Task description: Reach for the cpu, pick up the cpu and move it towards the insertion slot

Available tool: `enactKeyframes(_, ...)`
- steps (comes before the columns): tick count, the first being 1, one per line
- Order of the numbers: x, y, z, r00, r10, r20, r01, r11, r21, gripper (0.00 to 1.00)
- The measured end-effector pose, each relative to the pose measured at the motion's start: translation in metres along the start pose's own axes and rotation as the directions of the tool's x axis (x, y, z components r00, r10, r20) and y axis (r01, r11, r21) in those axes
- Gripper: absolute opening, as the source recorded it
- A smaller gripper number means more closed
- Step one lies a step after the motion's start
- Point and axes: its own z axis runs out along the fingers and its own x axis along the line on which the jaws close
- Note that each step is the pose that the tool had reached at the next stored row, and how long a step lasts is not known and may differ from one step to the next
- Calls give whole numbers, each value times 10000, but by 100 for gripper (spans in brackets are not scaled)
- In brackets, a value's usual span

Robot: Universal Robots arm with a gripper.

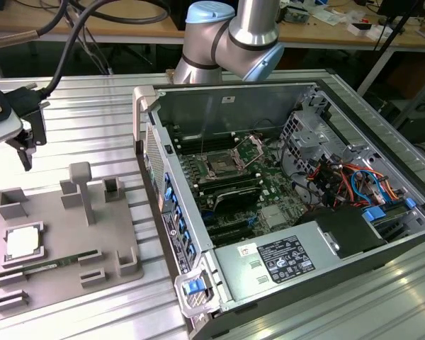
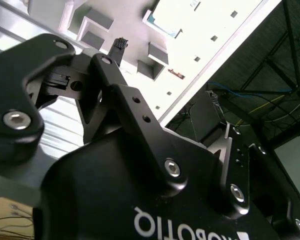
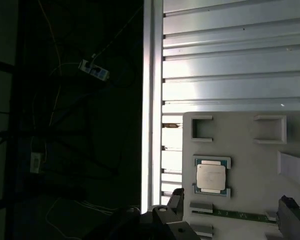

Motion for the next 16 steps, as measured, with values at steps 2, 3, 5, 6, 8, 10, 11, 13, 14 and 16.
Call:
enactKeyframes(2,0,-1,16,10000,-5,-32,5,10000,-5,78)
enactKeyframes(3,-1,-1,26,10000,-11,-47,10,10000,-12,78)
enactKeyframes(5,-1,-2,36,10000,-14,-57,14,10000,-21,78)
enactKeyframes(6,-1,-3,42,10000,-14,-58,14,10000,-21,78)
enactKeyframes(8,-1,-3,58,10000,-13,-57,13,10000,-21,78)
enactKeyframes(10,-2,-5,75,10000,-17,-57,17,10000,-21,78)
enactKeyframes(11,-1,-6,84,10000,-17,-59,17,10000,-21,78)
enactKeyframes(13,-2,-8,93,10000,-18,-58,17,10000,-21,78)
enactKeyframes(14,-1,-11,97,10000,-19,-58,19,10000,-21,78)
enactKeyframes(16,-2,-18,108,10000,-18,-59,18,10000,-21,78)
